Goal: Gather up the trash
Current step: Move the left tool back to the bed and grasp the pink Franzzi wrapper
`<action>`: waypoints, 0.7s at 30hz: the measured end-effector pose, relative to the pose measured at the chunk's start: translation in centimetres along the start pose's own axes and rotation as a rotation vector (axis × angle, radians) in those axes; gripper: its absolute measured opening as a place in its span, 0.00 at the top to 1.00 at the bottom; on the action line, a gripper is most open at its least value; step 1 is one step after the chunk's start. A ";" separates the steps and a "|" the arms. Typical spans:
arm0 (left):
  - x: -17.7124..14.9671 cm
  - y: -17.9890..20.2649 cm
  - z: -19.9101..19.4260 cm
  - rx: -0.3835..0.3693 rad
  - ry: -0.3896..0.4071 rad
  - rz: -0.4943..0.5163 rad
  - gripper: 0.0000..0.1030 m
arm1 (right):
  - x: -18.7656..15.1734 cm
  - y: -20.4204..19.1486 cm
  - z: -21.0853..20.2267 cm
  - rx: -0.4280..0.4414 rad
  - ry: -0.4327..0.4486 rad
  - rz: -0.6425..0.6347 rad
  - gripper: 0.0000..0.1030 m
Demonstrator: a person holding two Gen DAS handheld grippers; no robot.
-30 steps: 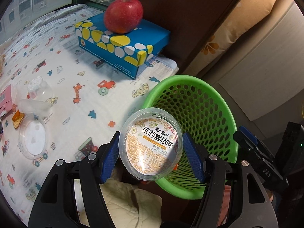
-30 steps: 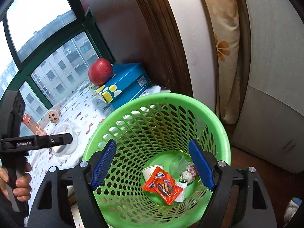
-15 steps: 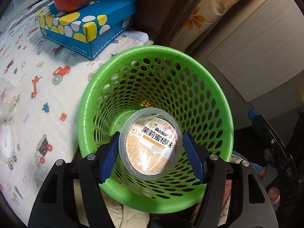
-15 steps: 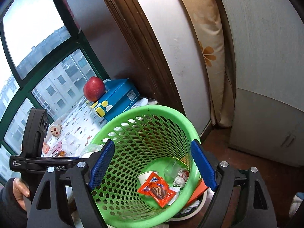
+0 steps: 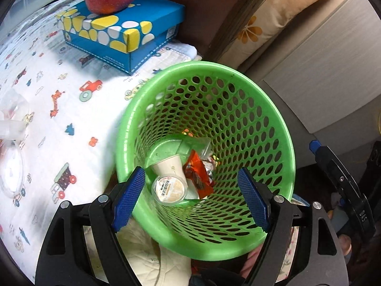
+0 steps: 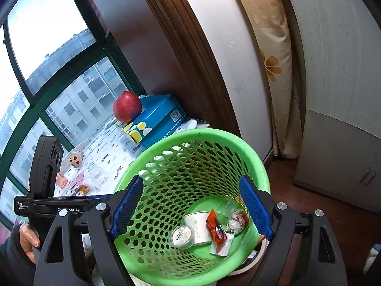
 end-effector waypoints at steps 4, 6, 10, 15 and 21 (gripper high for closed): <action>-0.7 -2.5 -1.9 0.048 0.031 -0.025 0.23 | -0.9 -2.0 0.1 0.022 -0.001 -0.023 0.20; -1.2 -3.9 -3.0 0.062 0.045 -0.045 0.23 | -1.3 -3.2 0.2 0.034 -0.001 -0.032 0.20; -2.4 -7.4 -4.9 0.107 0.068 -0.089 0.23 | -2.4 -5.8 0.9 0.050 -0.011 -0.054 0.20; -4.3 -12.7 -7.5 0.189 0.089 -0.145 0.23 | -4.0 -9.3 2.2 0.067 -0.037 -0.088 0.20; -6.8 -20.1 -10.7 0.280 0.110 -0.236 0.23 | -5.5 -13.8 4.0 0.094 -0.072 -0.148 0.19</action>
Point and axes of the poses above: each gripper's, at about its wrist camera, not at the fingertips, and z roughly the way its jaws point, y to its right, x to its top, the point moved 10 cm from there along z, roughly the way its jaws point, and after that the axes turned 15 degrees about z, right-handed, at the moved point
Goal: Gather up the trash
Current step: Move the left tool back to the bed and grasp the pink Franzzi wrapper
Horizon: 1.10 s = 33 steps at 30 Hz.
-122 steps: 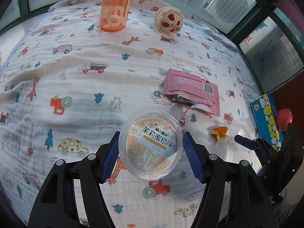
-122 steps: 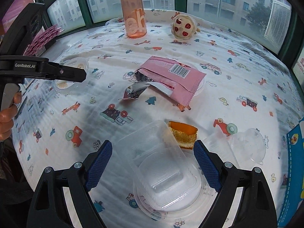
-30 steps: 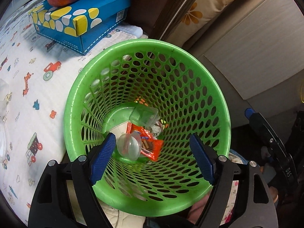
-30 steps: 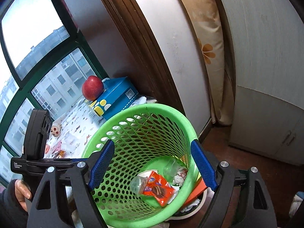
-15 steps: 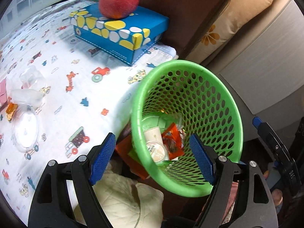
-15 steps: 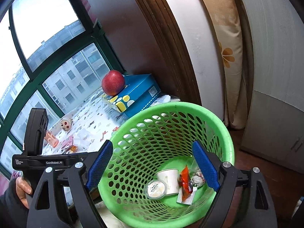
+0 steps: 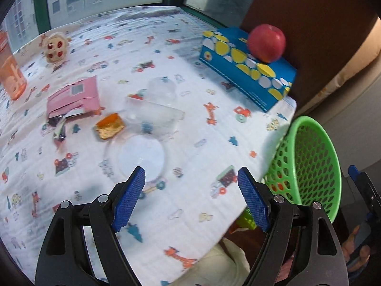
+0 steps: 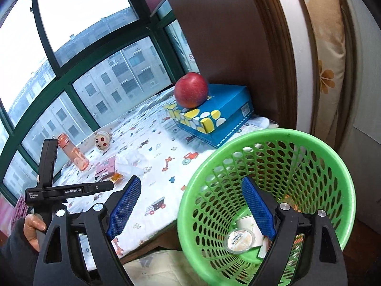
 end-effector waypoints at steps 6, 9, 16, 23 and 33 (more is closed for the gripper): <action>-0.2 -7.8 -0.1 0.075 -0.007 -0.031 0.23 | -1.0 -3.7 2.8 0.030 -0.055 -0.050 0.19; -0.1 -11.5 0.2 0.097 -0.023 -0.010 0.23 | -1.7 -5.1 4.2 0.036 -0.086 -0.069 0.19; 1.1 -17.5 1.9 0.138 -0.060 0.139 0.15 | -3.0 -7.1 7.4 0.030 -0.151 -0.096 0.18; 2.6 -19.1 4.4 0.100 -0.094 0.344 0.07 | -3.5 -9.0 10.3 0.014 -0.194 -0.128 0.18; 3.7 -20.0 6.6 0.001 -0.107 0.510 0.06 | -4.5 -10.3 13.6 -0.016 -0.243 -0.148 0.18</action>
Point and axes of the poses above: each gripper's, at about its wrist camera, not at the fingertips, and z roughly the way its jaws point, y to its right, x to its top, the point moved 10 cm from there along z, roughly the way its jaws point, and after that the axes turned 15 degrees about z, right-handed, at the moved point
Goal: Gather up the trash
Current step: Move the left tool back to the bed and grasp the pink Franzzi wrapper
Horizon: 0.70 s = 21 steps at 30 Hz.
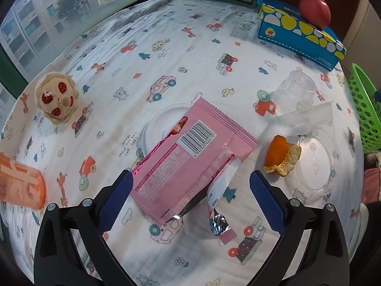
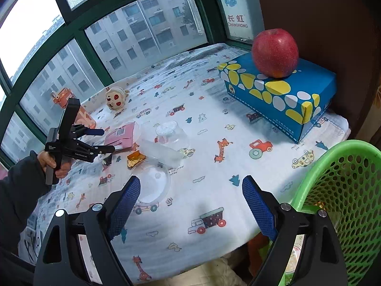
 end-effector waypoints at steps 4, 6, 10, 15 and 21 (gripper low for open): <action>0.5 0.6 0.1 -0.043 0.021 0.055 0.06 | 0.0 -0.6 0.8 0.000 -0.010 -0.004 0.18; 0.6 0.8 0.2 -0.045 0.025 0.088 0.06 | 0.0 -0.8 1.2 0.000 -0.018 -0.005 0.18; 0.4 0.2 1.0 -0.025 0.007 0.098 0.06 | -0.1 -1.1 1.8 -0.003 -0.030 -0.012 0.18; 0.4 -0.2 1.4 -0.028 0.008 0.103 0.06 | -0.1 -1.7 2.5 0.002 -0.040 -0.024 0.18; 0.3 0.1 2.0 -0.001 0.008 0.113 0.07 | 0.0 -2.6 3.9 0.005 -0.058 -0.050 0.18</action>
Point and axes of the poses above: each gripper's, at about its wrist camera, not at the fingertips, and z roughly the way its jaws point, y to its right, x to its top, the point moved 10 cm from there along z, roughly the way its jaws point, and after that the axes turned 15 degrees about z, right-handed, at the moved point
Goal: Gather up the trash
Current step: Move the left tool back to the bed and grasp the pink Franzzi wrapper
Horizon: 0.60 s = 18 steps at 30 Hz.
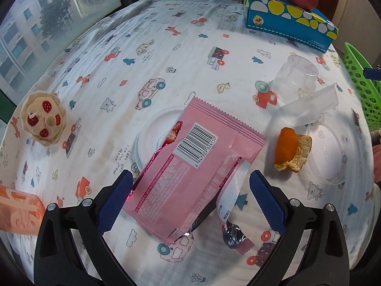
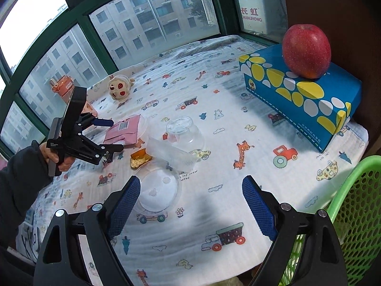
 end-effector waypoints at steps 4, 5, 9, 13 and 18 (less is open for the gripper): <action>-0.4 -0.1 -0.1 0.028 0.003 -0.009 0.13 | 0.0 -0.6 0.9 0.003 -0.016 -0.010 0.18; -0.6 0.0 -0.1 0.029 0.003 -0.015 0.14 | -0.1 -0.8 1.3 0.006 -0.022 -0.009 0.18; -0.9 0.4 -0.6 0.039 0.018 -0.031 0.28 | 0.0 -1.4 2.4 0.019 -0.039 -0.003 0.18; -1.1 1.0 -1.3 0.027 0.038 -0.061 0.46 | 0.9 -2.0 3.4 0.032 -0.039 0.019 0.18; -1.5 1.9 -1.5 -0.014 0.048 -0.099 0.71 | 2.8 -2.7 5.2 0.018 -0.029 0.019 0.18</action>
Point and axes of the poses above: each gripper's, at about its wrist camera, not at the fingertips, and z roughly the way its jaws point, y to its right, x to its top, the point moved 10 cm from there along z, roughly the way its jaws point, and after that the axes turned 15 degrees about z, right-handed, at the moved point
